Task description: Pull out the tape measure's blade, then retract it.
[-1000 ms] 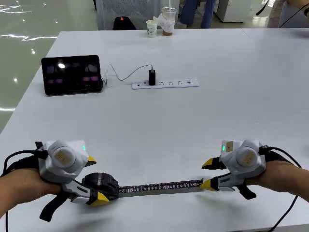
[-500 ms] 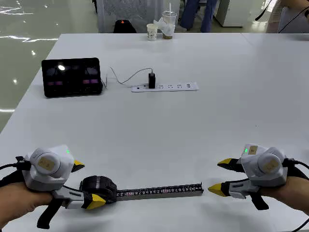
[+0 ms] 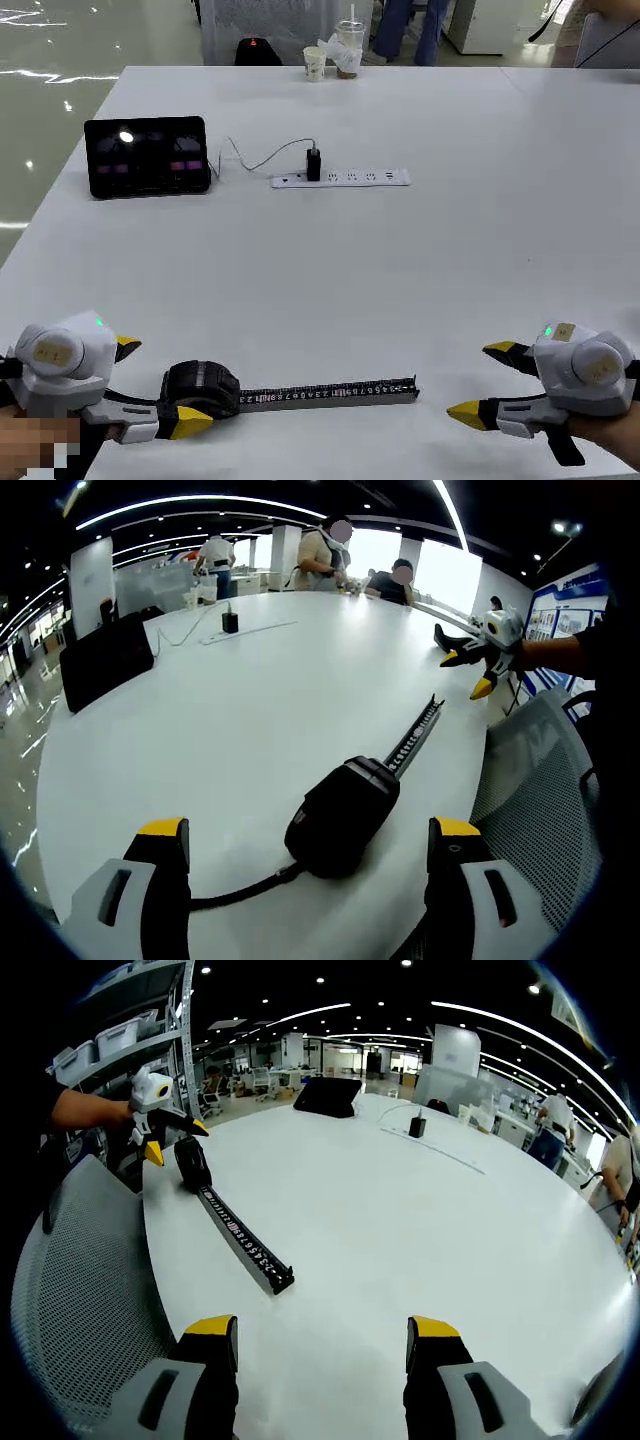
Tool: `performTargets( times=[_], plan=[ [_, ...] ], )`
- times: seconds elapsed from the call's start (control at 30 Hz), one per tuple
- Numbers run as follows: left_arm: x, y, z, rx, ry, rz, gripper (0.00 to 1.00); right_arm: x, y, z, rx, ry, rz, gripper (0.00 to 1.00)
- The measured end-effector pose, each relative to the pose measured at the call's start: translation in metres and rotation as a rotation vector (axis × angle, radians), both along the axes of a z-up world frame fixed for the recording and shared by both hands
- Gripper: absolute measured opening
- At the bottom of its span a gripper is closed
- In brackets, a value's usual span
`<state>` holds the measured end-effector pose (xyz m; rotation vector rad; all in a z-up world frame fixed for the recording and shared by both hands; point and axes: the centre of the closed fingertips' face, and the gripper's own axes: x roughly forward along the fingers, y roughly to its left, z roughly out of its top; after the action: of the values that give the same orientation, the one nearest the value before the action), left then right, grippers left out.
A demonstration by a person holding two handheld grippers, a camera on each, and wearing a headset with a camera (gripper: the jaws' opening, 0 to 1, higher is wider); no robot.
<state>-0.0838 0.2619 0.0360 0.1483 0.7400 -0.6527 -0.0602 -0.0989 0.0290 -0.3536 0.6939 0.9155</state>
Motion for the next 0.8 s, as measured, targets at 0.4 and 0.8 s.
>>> performTargets(
  times=[0.4,0.8],
  plan=[
    [-0.016,0.009,0.004,-0.058,-0.043,0.069,0.99,-0.008,-0.026,-0.002,0.044,0.014,-0.117,0.89],
    [-0.019,0.017,0.017,-0.056,-0.127,0.087,0.99,-0.016,-0.046,-0.002,0.053,0.013,-0.172,0.99]
  ],
)
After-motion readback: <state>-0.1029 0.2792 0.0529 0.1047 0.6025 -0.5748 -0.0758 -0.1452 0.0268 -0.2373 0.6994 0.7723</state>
